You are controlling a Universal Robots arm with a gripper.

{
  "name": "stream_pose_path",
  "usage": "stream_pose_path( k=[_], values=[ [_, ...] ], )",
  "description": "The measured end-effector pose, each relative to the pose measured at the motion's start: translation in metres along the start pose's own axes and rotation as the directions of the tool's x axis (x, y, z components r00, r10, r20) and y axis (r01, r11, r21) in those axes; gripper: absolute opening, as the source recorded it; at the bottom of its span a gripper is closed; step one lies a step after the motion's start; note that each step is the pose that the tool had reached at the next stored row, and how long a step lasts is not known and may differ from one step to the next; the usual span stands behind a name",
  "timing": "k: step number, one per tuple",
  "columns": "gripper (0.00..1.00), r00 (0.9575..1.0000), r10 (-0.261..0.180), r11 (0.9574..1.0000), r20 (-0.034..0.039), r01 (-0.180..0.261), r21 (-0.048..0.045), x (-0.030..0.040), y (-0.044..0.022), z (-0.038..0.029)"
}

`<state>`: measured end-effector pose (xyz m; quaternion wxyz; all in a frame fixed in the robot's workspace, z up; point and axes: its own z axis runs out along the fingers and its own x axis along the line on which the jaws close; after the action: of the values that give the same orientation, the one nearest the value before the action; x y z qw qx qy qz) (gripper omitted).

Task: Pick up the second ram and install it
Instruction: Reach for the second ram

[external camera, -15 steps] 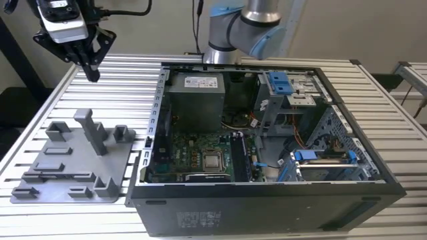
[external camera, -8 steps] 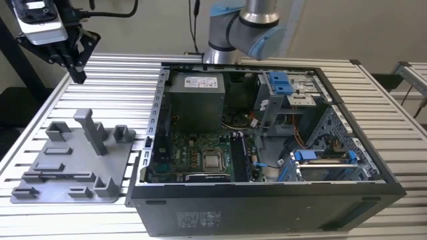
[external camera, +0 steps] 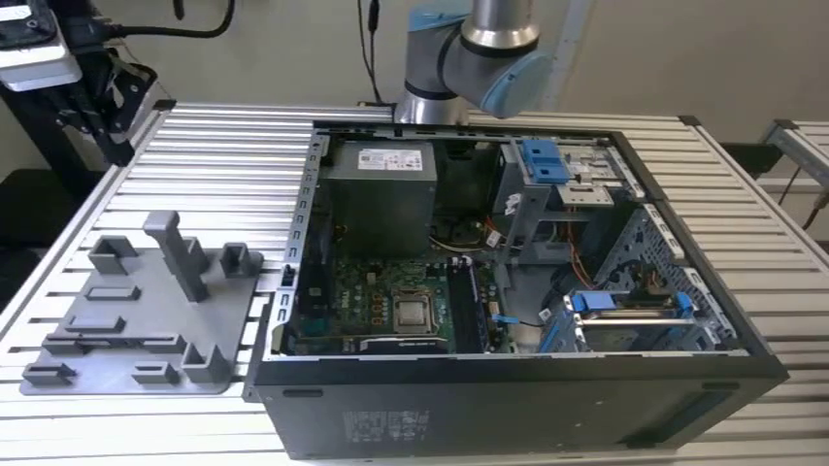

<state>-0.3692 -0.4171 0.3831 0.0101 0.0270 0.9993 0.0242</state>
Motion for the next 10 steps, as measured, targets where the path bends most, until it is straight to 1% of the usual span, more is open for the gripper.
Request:
stream_pose_path(
  k=[2,4,10],
  values=[
    [0.11,1.0,-0.001,1.0,-0.0001,0.001,0.0,0.0077,-0.0013,0.0001],
    [0.11,1.0,-0.004,1.0,-0.0002,0.004,-0.0001,0.0136,-0.0018,0.0003],
    [0.11,0.9994,-0.035,0.9994,-0.0017,0.035,-0.0023,0.0244,-0.0025,0.0015]
  ],
)
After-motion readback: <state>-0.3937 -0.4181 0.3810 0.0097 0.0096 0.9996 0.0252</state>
